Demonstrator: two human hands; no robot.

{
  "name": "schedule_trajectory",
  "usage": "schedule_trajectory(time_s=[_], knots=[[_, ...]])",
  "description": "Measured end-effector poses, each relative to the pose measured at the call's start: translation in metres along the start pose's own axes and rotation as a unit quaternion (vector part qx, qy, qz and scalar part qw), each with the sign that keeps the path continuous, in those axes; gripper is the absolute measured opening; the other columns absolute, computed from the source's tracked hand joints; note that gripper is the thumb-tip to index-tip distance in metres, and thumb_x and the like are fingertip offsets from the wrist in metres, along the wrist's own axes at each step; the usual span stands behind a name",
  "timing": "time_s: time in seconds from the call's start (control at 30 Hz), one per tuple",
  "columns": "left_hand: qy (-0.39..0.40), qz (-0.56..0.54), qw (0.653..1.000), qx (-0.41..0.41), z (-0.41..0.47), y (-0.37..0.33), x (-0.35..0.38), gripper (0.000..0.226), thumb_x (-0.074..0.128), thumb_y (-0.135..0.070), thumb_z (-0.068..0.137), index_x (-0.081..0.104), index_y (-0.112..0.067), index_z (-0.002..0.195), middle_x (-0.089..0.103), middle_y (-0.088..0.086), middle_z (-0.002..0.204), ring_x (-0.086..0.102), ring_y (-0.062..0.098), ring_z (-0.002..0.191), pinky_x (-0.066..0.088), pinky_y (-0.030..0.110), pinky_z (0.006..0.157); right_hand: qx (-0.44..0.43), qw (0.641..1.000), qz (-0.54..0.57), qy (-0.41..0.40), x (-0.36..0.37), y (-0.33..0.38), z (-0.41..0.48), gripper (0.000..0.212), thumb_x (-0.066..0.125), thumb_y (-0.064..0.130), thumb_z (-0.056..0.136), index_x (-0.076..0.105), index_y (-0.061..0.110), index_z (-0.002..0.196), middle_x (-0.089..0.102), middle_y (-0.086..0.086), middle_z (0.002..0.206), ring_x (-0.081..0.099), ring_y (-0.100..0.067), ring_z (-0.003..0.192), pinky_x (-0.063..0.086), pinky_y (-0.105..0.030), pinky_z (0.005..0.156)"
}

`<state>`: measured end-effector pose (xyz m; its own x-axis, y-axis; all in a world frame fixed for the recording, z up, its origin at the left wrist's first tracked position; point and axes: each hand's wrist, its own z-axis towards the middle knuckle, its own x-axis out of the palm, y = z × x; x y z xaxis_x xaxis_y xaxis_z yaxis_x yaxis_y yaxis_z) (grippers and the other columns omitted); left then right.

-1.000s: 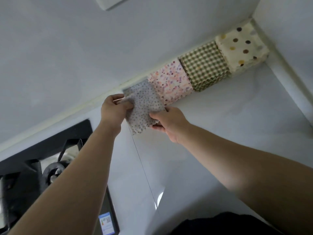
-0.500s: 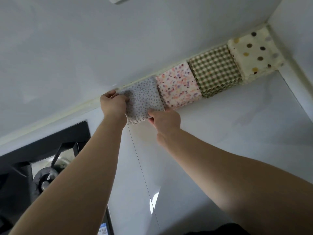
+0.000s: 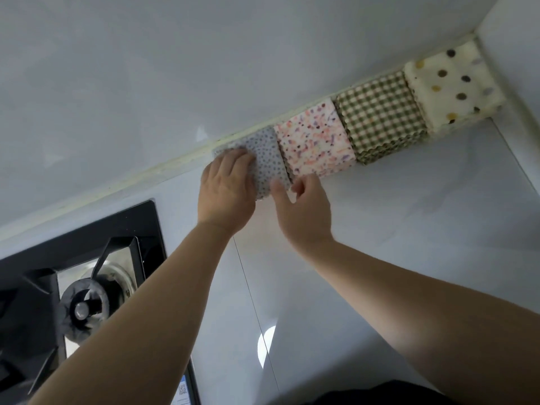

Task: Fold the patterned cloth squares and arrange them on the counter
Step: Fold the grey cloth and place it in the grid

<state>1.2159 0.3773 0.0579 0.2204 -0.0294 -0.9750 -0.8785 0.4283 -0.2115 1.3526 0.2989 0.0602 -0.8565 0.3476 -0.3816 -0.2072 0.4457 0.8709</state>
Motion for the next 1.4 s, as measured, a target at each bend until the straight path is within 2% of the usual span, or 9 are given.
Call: schedule_trajectory(time_s=[0.1, 0.2, 0.33, 0.47, 0.57, 0.7, 0.9, 1.17, 1.4], knots=[[0.061, 0.011, 0.998, -0.032, 0.005, -0.003, 0.003, 0.053, 0.036, -0.033, 0.1, 0.045, -0.014, 0.149, 0.043, 0.005, 0.156, 0.038, 0.026, 0.144, 0.032, 0.044, 0.119, -0.312, 0.938, -0.149, -0.005, -0.011, 0.005, 0.009, 0.012, 0.062, 0.022, 0.094, 0.057, 0.012, 0.098, 0.055, -0.001, 0.099, 0.05, -0.018, 0.086, 0.044, -0.029, 0.07], [0.097, 0.018, 0.994, -0.047, 0.012, -0.004, 0.003, 0.054, 0.044, -0.024, 0.101, 0.038, -0.015, 0.154, 0.036, 0.005, 0.161, 0.033, 0.025, 0.148, 0.03, 0.043, 0.12, -0.407, 0.862, -0.301, 0.031, -0.006, 0.01, 0.034, 0.024, 0.049, 0.016, 0.098, 0.064, 0.007, 0.115, 0.061, -0.008, 0.124, 0.058, -0.029, 0.095, 0.049, -0.041, 0.073], [0.147, 0.0, 0.987, -0.057, 0.014, -0.009, -0.002, 0.065, 0.046, -0.014, 0.097, 0.028, -0.016, 0.159, 0.024, 0.003, 0.166, 0.024, 0.024, 0.152, 0.024, 0.039, 0.123, -0.377, 0.79, -0.477, 0.079, -0.009, 0.012, 0.055, 0.038, 0.036, 0.01, 0.093, 0.065, 0.01, 0.116, 0.058, -0.008, 0.136, 0.058, -0.033, 0.11, 0.045, -0.043, 0.087], [0.167, 0.022, 0.984, -0.06, 0.012, -0.005, -0.007, 0.072, 0.052, -0.021, 0.094, 0.022, -0.018, 0.16, 0.015, 0.002, 0.169, 0.015, 0.023, 0.155, 0.018, 0.038, 0.125, -0.355, 0.767, -0.521, 0.12, -0.013, 0.021, 0.06, 0.04, 0.048, 0.012, 0.089, 0.058, 0.012, 0.128, 0.049, -0.007, 0.145, 0.046, -0.033, 0.124, 0.037, -0.047, 0.1], [0.178, 0.04, 0.98, -0.086, 0.011, -0.003, -0.006, 0.076, 0.051, -0.027, 0.095, 0.015, -0.017, 0.161, 0.008, 0.002, 0.17, 0.008, 0.021, 0.156, 0.013, 0.04, 0.127, -0.337, 0.751, -0.551, 0.136, -0.007, 0.028, 0.066, 0.057, 0.055, 0.026, 0.09, 0.044, 0.013, 0.145, 0.04, -0.006, 0.155, 0.041, -0.032, 0.132, 0.035, -0.048, 0.103], [0.204, 0.02, 0.973, -0.103, 0.011, -0.004, -0.005, 0.075, 0.049, -0.028, 0.098, 0.011, -0.019, 0.162, 0.003, -0.001, 0.17, 0.002, 0.019, 0.157, 0.01, 0.043, 0.127, -0.3, 0.743, -0.577, 0.159, 0.0, 0.026, 0.07, 0.072, 0.05, 0.038, 0.094, 0.026, 0.013, 0.157, 0.028, -0.004, 0.163, 0.032, -0.033, 0.138, 0.029, -0.047, 0.108], [0.216, 0.023, 0.97, -0.105, 0.01, 0.006, -0.003, 0.072, 0.046, -0.031, 0.099, 0.012, -0.023, 0.162, 0.003, -0.005, 0.17, 0.0, 0.015, 0.156, 0.007, 0.042, 0.127, -0.286, 0.735, -0.592, 0.163, 0.013, 0.033, 0.069, 0.07, 0.053, 0.04, 0.089, 0.036, 0.015, 0.152, 0.036, -0.002, 0.157, 0.032, -0.03, 0.135, 0.027, -0.044, 0.108], [0.212, 0.031, 0.97, -0.116, -0.019, 0.042, -0.013, 0.07, 0.044, -0.034, 0.099, 0.013, -0.027, 0.162, 0.003, -0.008, 0.17, -0.001, 0.012, 0.156, 0.003, 0.042, 0.127, -0.302, 0.71, -0.605, 0.197, 0.043, 0.046, 0.045, 0.072, 0.051, 0.044, 0.091, 0.033, 0.012, 0.153, 0.035, -0.006, 0.157, 0.029, -0.031, 0.138, 0.025, -0.045, 0.11], [0.208, 0.04, 0.97, -0.121, -0.038, 0.071, -0.021, 0.068, 0.044, -0.031, 0.1, 0.015, -0.025, 0.161, 0.006, -0.004, 0.17, 0.002, 0.02, 0.157, 0.005, 0.043, 0.127, -0.304, 0.692, -0.627, 0.19, 0.076, 0.061, 0.021, 0.067, 0.057, 0.039, 0.088, 0.042, 0.011, 0.147, 0.045, -0.007, 0.146, 0.029, -0.031, 0.139, 0.024, -0.045, 0.111]])
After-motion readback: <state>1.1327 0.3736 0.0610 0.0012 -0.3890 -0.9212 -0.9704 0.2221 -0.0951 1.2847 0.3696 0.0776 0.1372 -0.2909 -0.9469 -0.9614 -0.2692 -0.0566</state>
